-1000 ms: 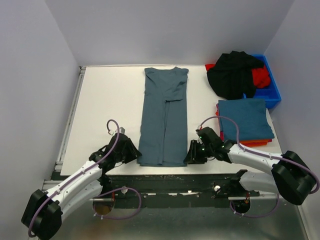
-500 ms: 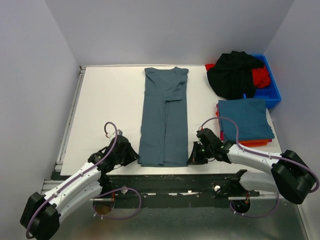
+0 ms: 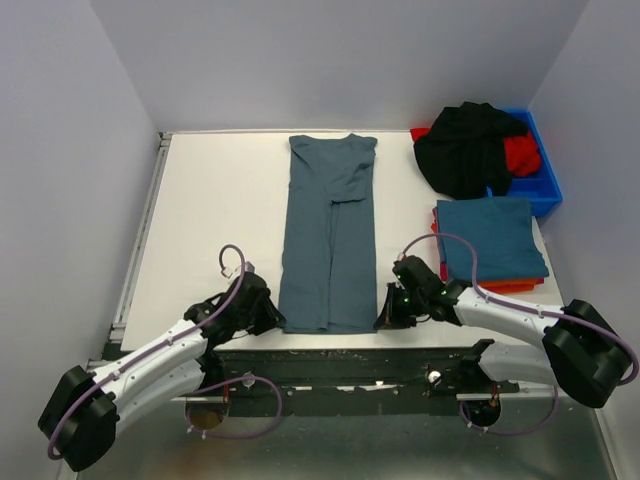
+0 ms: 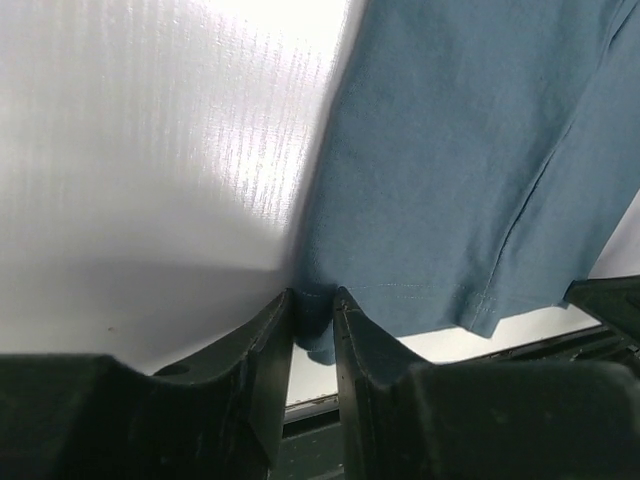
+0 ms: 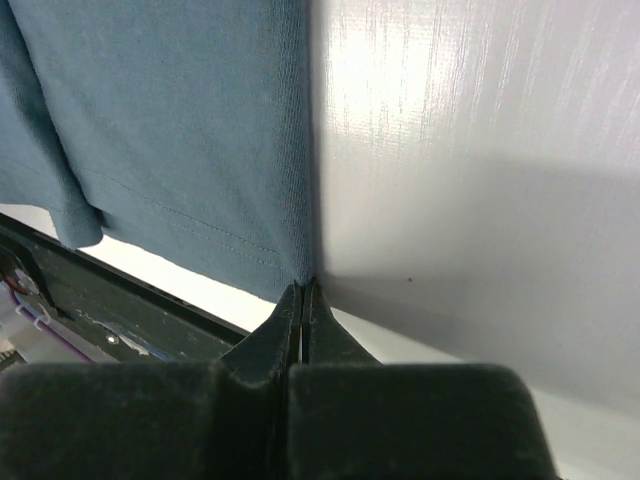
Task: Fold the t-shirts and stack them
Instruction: Grab the bottom of the folded rectangular tshirt with both arms, then fold the folded rectangular tshirt in 1/3 of the way
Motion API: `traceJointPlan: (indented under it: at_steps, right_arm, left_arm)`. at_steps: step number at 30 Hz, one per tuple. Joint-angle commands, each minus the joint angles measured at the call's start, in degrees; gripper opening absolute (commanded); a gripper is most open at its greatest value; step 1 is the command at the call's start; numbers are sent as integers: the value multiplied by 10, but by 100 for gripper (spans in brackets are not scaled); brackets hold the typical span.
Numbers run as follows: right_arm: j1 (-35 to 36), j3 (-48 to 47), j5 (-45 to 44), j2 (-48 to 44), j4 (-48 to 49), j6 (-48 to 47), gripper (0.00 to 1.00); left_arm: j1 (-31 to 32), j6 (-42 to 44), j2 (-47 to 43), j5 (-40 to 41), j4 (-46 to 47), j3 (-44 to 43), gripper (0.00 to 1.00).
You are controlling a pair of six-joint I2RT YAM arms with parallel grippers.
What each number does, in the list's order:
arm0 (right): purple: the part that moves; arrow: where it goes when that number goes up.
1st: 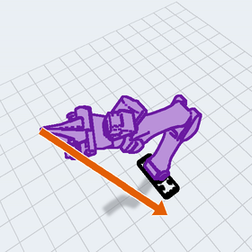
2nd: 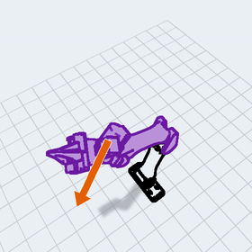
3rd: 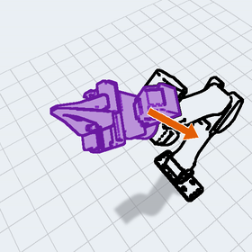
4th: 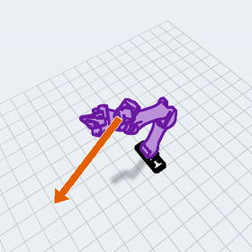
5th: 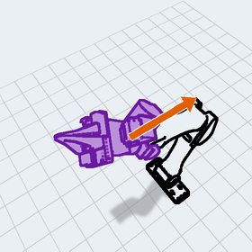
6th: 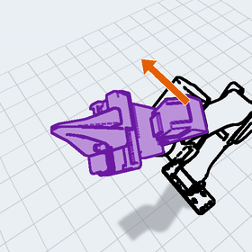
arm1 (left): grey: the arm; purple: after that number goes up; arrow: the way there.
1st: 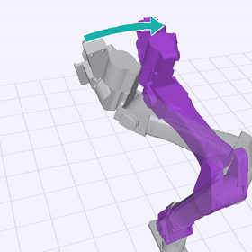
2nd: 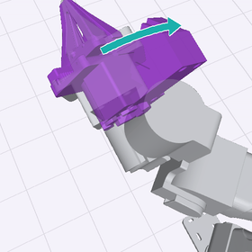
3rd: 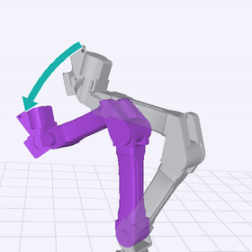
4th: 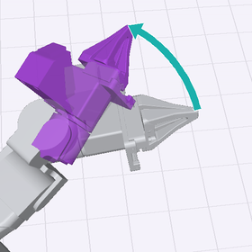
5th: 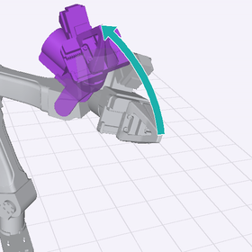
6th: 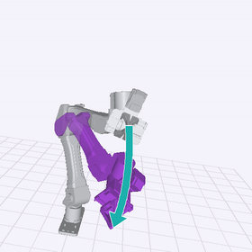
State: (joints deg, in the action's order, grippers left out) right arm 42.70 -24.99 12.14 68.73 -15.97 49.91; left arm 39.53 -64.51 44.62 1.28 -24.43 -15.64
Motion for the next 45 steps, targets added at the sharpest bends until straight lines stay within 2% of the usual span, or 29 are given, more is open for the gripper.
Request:
traceJointPlan:
  at_steps: [1, 2, 6, 11, 17, 21, 24, 29, 34, 40, 45]
  right_arm:
    - [4, -4, -26, 4, -31, -9, 1]
    - [4, -6, -26, 3, -34, -9, 1]
    - [3, -13, -24, -10, -48, -9, 1]
    - [3, -44, -21, -44, -85, -24, 1]
    - [-7, -116, -49, -66, -138, -49, 1]
    - [-48, -151, -38, -52, -146, -76, 1]
    - [-97, -179, -19, -31, -139, -107, 1]
    - [-168, -254, 16, 57, -119, -147, 1]
    - [-205, -357, 41, 169, -113, -164, 1]
    - [-237, -493, 54, 297, -142, -177, 1]
    - [-256, -557, 57, 363, -151, -177, 1]
  left_arm:
    - [17, -16, 26, -12, -14, 2, 27]
    - [20, -20, 25, -10, -16, 2, 19]
    - [30, -31, -8, -8, -20, -3, 0]
    - [30, -26, -32, 1, -59, -49, 0]
    - [29, -26, -6, -22, -5, -83, 0]
    - [19, 6, 43, 0, -2, -134, 0]
    - [-17, 38, 78, -5, 10, -165, 0]
    - [-106, 92, 160, -60, 65, -225, 0]
    - [-173, 121, 283, -88, 109, -293, 0]
    - [-214, 149, 411, -123, 126, -383, 0]
    - [-229, 177, 482, -127, 116, -458, 0]
